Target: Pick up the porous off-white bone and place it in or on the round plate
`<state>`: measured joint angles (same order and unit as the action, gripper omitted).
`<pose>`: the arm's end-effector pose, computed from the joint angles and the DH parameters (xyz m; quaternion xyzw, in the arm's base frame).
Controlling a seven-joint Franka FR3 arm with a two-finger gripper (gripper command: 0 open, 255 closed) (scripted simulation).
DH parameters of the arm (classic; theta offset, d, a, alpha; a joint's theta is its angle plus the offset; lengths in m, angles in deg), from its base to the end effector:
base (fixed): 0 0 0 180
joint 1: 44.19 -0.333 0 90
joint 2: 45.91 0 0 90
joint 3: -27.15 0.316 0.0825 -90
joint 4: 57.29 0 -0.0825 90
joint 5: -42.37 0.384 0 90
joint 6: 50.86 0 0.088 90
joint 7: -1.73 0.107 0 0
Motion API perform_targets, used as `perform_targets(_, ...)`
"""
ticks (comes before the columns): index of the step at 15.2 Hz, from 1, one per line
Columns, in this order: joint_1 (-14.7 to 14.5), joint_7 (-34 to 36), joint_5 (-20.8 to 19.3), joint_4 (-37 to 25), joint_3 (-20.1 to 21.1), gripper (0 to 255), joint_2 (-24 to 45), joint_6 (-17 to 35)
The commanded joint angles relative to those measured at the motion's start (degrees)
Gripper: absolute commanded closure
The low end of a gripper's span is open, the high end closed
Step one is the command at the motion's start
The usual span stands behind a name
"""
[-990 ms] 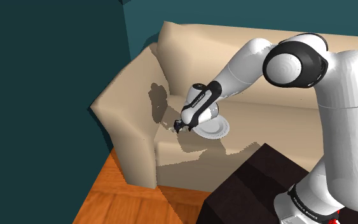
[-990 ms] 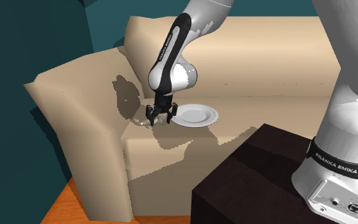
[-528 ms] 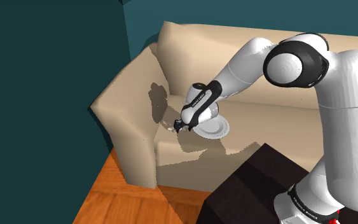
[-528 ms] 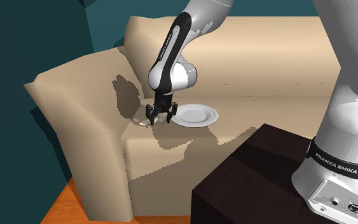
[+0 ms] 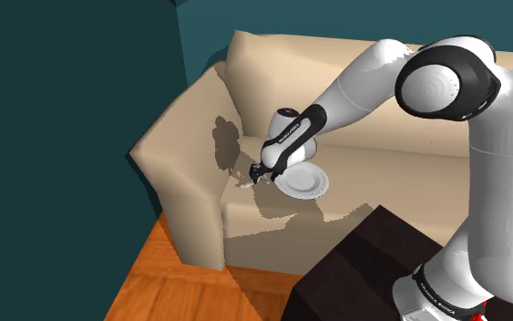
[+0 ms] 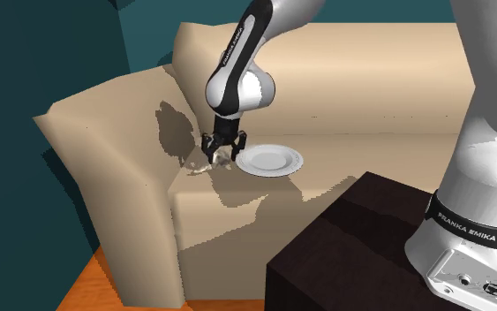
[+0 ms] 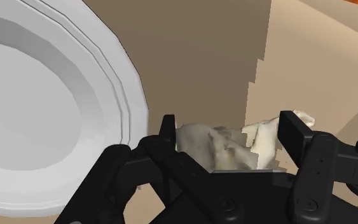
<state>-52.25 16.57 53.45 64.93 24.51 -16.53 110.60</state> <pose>0.5848 0.0459 0.1791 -0.9820 0.1658 -0.0805 0.0423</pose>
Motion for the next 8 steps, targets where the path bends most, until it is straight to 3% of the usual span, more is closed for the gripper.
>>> perform_targets(1,-0.2,0.3,-0.3,0.2,-0.3,255,-1.4,-1.2)
perform_targets(8,-1.0,1.4,-1.4,0.8,-1.4,255,-6.1,-5.3)
